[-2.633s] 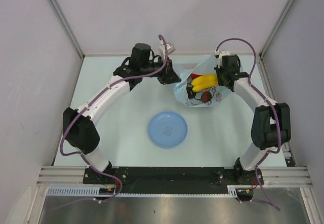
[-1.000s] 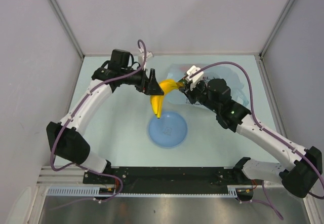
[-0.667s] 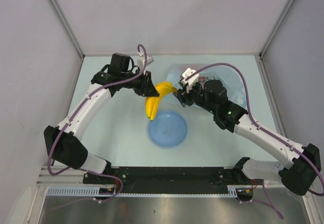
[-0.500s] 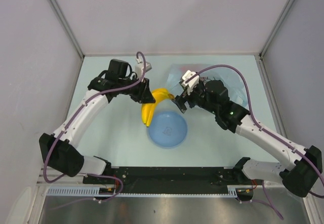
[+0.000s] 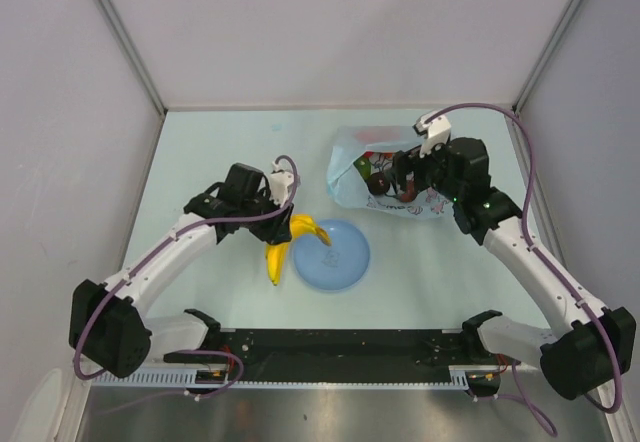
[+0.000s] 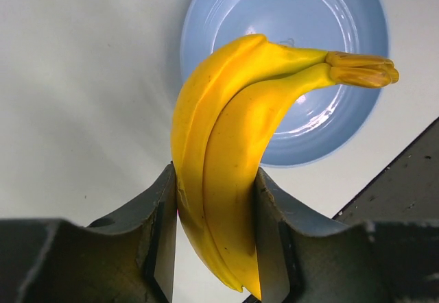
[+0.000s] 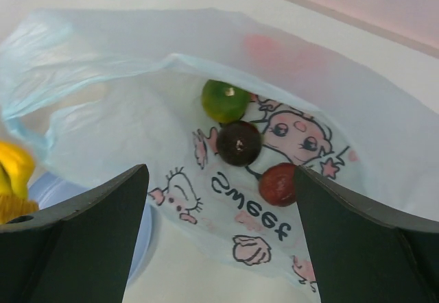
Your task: Take the fake fruits out of the plastic bag
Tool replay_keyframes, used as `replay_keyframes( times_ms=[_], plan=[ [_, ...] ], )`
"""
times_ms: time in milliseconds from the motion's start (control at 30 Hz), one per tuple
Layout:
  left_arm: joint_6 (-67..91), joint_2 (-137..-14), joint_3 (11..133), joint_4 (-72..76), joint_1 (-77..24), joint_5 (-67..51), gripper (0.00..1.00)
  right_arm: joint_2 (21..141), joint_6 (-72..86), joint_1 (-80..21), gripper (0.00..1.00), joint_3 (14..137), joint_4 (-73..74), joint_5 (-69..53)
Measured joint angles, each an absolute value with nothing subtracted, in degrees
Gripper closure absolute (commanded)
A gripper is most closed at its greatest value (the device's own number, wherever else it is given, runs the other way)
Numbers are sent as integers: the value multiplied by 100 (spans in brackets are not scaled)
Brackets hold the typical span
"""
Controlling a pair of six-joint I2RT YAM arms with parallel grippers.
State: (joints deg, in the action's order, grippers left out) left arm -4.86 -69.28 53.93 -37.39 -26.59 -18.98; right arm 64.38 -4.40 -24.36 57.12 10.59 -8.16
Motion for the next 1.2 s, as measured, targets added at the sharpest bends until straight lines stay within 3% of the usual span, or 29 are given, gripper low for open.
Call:
replay_keyframes(
  times_ms=[300,700,933,1033,1200],
  plan=[
    [-143,-7472,5352,-3267,-2982,-1708,100,6381,-209,-2023,11,5708,1002,-910],
    [-185,-9203,6453,-2943,-3483,-1625,100,6243,-145,-1708,12,5555,943,-1046],
    [-270,-9487,6442,-2829,-3483,-1535,100,6224,-104,-1629,12,5478,906,-1061],
    [-316,-9489,6414,-2724,-3483,-1474,74,6206,-99,-1586,12,5450,869,-1079],
    [-353,-9566,6407,-2655,-3483,-1389,54,6202,-99,-1549,12,5413,862,-1109]
  ],
)
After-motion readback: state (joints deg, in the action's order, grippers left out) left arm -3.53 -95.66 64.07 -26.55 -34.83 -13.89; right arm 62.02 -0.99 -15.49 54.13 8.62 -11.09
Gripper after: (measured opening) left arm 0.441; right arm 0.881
